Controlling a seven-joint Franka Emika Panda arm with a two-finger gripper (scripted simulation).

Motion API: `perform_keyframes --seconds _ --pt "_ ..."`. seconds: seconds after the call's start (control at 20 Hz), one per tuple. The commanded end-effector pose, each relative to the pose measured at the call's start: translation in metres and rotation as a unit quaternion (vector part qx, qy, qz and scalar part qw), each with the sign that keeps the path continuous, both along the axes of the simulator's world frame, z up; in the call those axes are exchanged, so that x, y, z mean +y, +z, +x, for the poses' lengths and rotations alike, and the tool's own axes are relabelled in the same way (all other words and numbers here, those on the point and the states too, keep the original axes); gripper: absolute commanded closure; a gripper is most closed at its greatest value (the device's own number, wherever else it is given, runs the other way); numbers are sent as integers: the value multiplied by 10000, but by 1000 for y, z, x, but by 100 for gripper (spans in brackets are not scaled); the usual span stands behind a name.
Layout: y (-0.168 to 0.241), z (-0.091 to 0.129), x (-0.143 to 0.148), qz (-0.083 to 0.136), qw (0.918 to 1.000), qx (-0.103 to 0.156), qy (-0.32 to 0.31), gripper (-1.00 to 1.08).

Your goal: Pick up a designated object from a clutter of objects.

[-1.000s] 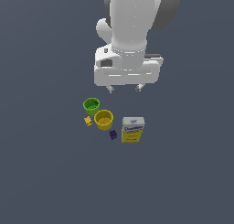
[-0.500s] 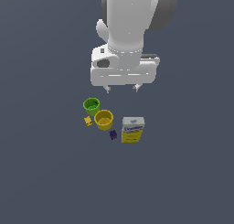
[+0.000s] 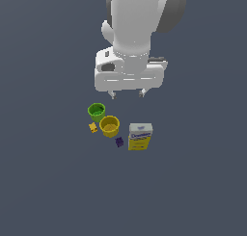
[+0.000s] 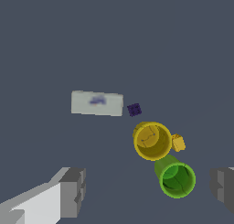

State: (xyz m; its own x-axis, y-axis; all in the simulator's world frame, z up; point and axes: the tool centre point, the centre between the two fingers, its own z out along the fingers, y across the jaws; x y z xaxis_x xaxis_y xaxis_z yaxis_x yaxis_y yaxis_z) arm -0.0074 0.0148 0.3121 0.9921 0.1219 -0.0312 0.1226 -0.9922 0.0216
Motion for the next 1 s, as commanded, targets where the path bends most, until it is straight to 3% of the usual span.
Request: perform_keyframes --seconds 0.0,0.55,0.95 --pt "-1 1 0 1 10000 1 91 -92" --pt "-14 8 7 19 9948 7 1016 -92" --pt "-29 16 14 44 9783 14 2073 -92"
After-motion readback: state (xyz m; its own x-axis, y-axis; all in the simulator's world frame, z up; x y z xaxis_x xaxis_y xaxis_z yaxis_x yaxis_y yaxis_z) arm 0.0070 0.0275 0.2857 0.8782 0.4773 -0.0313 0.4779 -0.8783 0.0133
